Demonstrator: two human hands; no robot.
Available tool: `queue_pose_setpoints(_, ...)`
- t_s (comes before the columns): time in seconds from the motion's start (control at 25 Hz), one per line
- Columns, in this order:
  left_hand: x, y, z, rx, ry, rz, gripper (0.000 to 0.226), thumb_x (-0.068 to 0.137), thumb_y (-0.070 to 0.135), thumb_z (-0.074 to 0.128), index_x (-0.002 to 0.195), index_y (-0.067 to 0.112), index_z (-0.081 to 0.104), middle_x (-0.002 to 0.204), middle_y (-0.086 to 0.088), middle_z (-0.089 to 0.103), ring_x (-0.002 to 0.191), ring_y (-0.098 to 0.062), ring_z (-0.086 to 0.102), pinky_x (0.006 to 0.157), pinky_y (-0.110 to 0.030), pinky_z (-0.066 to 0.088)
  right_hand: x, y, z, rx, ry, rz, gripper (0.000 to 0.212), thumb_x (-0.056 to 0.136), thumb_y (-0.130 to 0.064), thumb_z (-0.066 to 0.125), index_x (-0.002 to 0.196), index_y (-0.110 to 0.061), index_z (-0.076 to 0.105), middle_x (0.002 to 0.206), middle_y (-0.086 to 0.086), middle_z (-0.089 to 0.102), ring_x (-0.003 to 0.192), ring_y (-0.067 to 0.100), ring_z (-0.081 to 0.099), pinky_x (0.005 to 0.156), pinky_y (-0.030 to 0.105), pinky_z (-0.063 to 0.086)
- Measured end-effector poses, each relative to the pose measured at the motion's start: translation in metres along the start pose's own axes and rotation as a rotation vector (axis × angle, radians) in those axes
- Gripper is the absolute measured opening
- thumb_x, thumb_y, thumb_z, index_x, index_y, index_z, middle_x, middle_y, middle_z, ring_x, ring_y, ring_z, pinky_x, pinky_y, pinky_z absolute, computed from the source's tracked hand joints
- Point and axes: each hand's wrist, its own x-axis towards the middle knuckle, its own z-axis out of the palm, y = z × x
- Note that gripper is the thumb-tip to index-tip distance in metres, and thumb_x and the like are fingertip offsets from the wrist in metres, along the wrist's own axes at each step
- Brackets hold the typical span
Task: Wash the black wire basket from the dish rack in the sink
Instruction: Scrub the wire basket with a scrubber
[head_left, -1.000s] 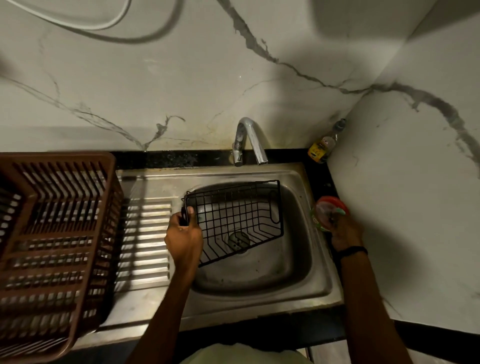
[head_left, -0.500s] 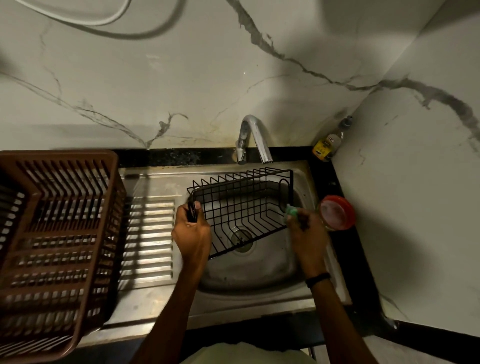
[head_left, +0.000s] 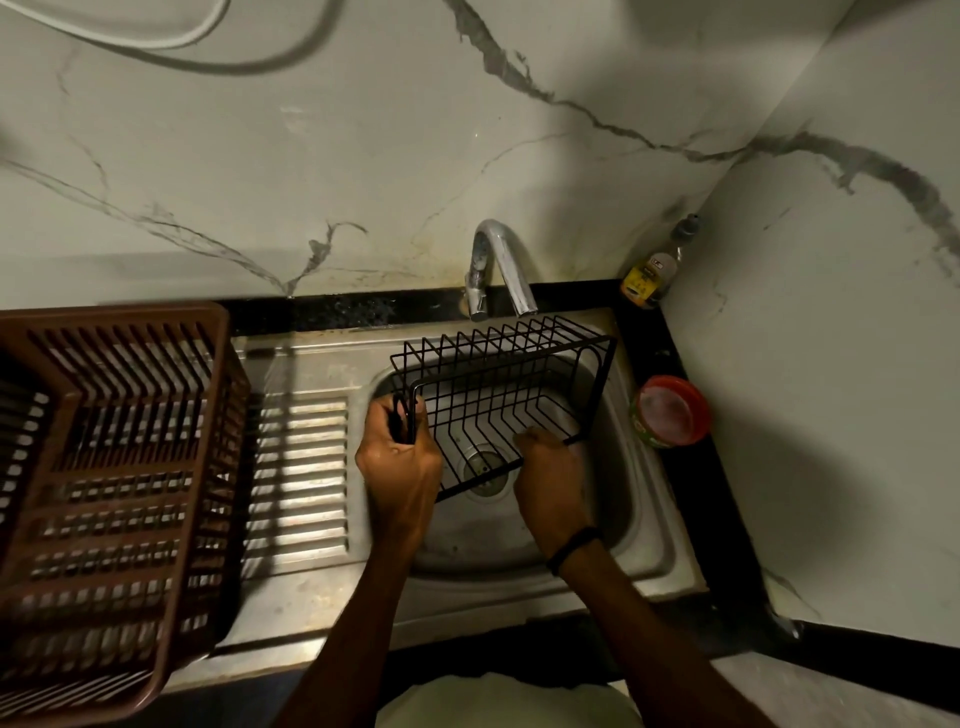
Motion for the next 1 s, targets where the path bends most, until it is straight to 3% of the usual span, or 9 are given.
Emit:
queue_pose_setpoints(0.12, -0.004, -0.001, 0.008, 0.033, 0.022, 0.012, 0.025, 0.099, 0.05, 0.052, 0.098, 0.025, 0.053, 0.078, 0.017, 0.052, 0.071, 0.006, 0.057, 0.063, -0.012, 0.049, -0.018, -0.029, 0.009, 0.1, -0.033, -0.074, 0.037, 0.093, 0.001, 0.052, 0.129, -0.009, 0.058, 0.134, 0.01, 0.056, 0.126, 0.022, 0.052, 0.11, 0.034, 0.041)
queue_pose_setpoints(0.24, -0.005, -0.006, 0.011, 0.002, 0.044, 0.012, 0.017, 0.097, 0.04, 0.057, 0.101, 0.024, 0.055, 0.082, 0.016, 0.057, 0.08, 0.011, 0.06, 0.072, -0.015, 0.053, -0.043, -0.052, 0.012, 0.177, -0.12, -0.328, 0.04, 0.089, -0.01, 0.038, 0.122, -0.007, 0.062, 0.124, 0.013, 0.062, 0.115, 0.027, 0.057, 0.101, 0.04, 0.047)
queue_pose_setpoints(0.32, -0.006, -0.008, 0.008, 0.003, 0.046, 0.037, 0.024, 0.099, 0.043, 0.055, 0.099, 0.019, 0.057, 0.079, 0.01, 0.055, 0.076, 0.011, 0.058, 0.069, -0.01, 0.049, -0.042, -0.032, 0.01, 0.13, -0.042, -0.398, 0.043, 0.082, -0.008, 0.041, 0.118, -0.008, 0.065, 0.118, 0.013, 0.065, 0.11, 0.028, 0.062, 0.096, 0.041, 0.051)
queue_pose_setpoints(0.44, -0.007, -0.008, 0.003, 0.013, 0.04, 0.011, 0.038, 0.1, 0.045, 0.053, 0.094, 0.008, 0.06, 0.075, 0.012, 0.05, 0.071, 0.01, 0.055, 0.065, -0.006, 0.045, -0.021, 0.021, 0.007, 0.04, 0.154, -0.146, 0.038, 0.078, -0.001, 0.056, 0.114, -0.008, 0.067, 0.113, 0.013, 0.066, 0.105, 0.029, 0.064, 0.093, 0.042, 0.055)
queue_pose_setpoints(0.52, -0.007, -0.007, 0.006, 0.029, 0.023, 0.004, 0.034, 0.098, 0.043, 0.053, 0.096, 0.01, 0.061, 0.077, 0.014, 0.052, 0.074, 0.012, 0.057, 0.067, -0.005, 0.046, -0.013, 0.022, 0.009, 0.085, 0.107, 0.043, 0.038, 0.081, 0.0, 0.057, 0.117, -0.01, 0.067, 0.118, 0.011, 0.063, 0.11, 0.028, 0.059, 0.097, 0.039, 0.052)
queue_pose_setpoints(0.6, -0.006, -0.006, 0.01, 0.031, 0.013, -0.003, 0.026, 0.097, 0.043, 0.054, 0.098, 0.018, 0.059, 0.079, 0.017, 0.054, 0.076, 0.012, 0.058, 0.068, -0.007, 0.048, -0.022, -0.009, 0.02, 0.072, -0.002, -0.079, 0.039, 0.083, 0.0, 0.058, 0.118, -0.014, 0.066, 0.121, 0.009, 0.063, 0.114, 0.025, 0.058, 0.101, 0.034, 0.046)
queue_pose_setpoints(0.72, -0.008, -0.007, 0.01, 0.02, 0.021, -0.052, 0.036, 0.096, 0.044, 0.055, 0.098, 0.009, 0.063, 0.079, 0.008, 0.059, 0.072, 0.004, 0.058, 0.07, -0.012, 0.05, -0.037, -0.027, 0.026, 0.085, -0.053, -0.376, 0.041, 0.076, 0.007, 0.069, 0.112, -0.012, 0.068, 0.112, 0.011, 0.067, 0.107, 0.029, 0.063, 0.094, 0.042, 0.052)
queue_pose_setpoints(0.92, -0.007, -0.002, 0.0, -0.037, 0.0, -0.069, 0.043, 0.098, 0.04, 0.054, 0.096, -0.002, 0.062, 0.074, 0.009, 0.054, 0.068, 0.002, 0.058, 0.062, -0.009, 0.047, 0.013, 0.02, -0.007, 0.073, 0.063, -0.025, 0.03, 0.089, -0.005, 0.052, 0.115, -0.012, 0.065, 0.115, 0.007, 0.062, 0.106, 0.018, 0.058, 0.088, 0.019, 0.043)
queue_pose_setpoints(1.0, -0.005, -0.004, 0.003, -0.067, -0.007, -0.114, 0.046, 0.098, 0.041, 0.055, 0.1, -0.005, 0.063, 0.077, 0.002, 0.058, 0.068, -0.003, 0.058, 0.064, -0.016, 0.051, 0.026, 0.008, -0.008, 0.131, 0.083, -0.042, 0.023, 0.091, -0.011, 0.054, 0.112, -0.009, 0.065, 0.11, 0.008, 0.063, 0.096, 0.007, 0.057, 0.084, 0.011, 0.042)
